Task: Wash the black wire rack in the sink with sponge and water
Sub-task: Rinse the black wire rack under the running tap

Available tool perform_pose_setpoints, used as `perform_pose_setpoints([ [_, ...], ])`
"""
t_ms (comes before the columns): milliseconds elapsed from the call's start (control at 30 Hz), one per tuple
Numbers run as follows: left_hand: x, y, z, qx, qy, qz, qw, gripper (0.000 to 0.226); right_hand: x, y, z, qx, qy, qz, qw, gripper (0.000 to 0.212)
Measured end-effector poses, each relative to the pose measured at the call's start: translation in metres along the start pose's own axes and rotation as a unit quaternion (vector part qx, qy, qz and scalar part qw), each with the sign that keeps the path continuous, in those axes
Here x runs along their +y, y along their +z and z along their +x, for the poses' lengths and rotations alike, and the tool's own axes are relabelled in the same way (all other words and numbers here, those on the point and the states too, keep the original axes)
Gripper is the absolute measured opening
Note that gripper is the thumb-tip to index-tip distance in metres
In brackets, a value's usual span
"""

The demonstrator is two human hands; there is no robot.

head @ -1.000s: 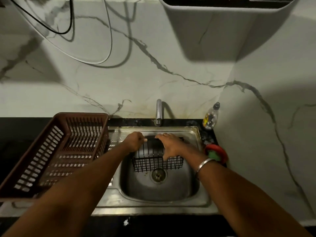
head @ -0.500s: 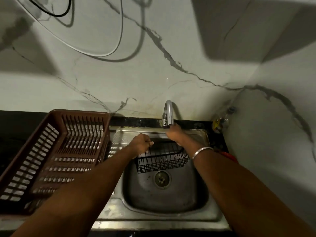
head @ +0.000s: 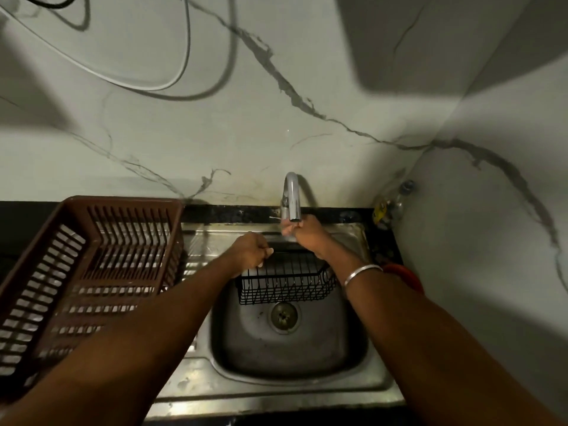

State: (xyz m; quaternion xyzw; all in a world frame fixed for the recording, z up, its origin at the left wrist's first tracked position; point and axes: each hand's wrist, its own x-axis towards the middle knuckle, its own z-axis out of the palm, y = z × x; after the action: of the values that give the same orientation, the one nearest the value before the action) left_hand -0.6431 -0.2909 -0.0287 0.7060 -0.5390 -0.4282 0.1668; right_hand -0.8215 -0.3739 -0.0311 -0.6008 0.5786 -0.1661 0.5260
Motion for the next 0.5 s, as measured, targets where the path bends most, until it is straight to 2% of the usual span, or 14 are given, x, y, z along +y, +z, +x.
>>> perform_pose_setpoints([
  [100,0.009,0.001,0.002,0.013,0.004,-0.006,1.000,0.019,0.008,-0.007,-0.013,-0.033,-0.041,-0.090,0.995,0.010],
  [200,0.016,-0.001,0.005,0.019,0.009,-0.013,1.000,0.018,0.012,-0.013,-0.025,-0.050,-0.094,-0.164,0.981,0.028],
  [333,0.023,-0.007,0.007,0.022,0.012,-0.025,0.999,0.022,0.013,-0.023,-0.028,-0.011,-0.110,-0.203,0.973,0.036],
  [500,0.030,-0.005,0.008,0.012,-0.002,-0.036,0.999,0.019,0.010,-0.004,-0.021,-0.022,-0.126,-0.255,0.958,0.037],
])
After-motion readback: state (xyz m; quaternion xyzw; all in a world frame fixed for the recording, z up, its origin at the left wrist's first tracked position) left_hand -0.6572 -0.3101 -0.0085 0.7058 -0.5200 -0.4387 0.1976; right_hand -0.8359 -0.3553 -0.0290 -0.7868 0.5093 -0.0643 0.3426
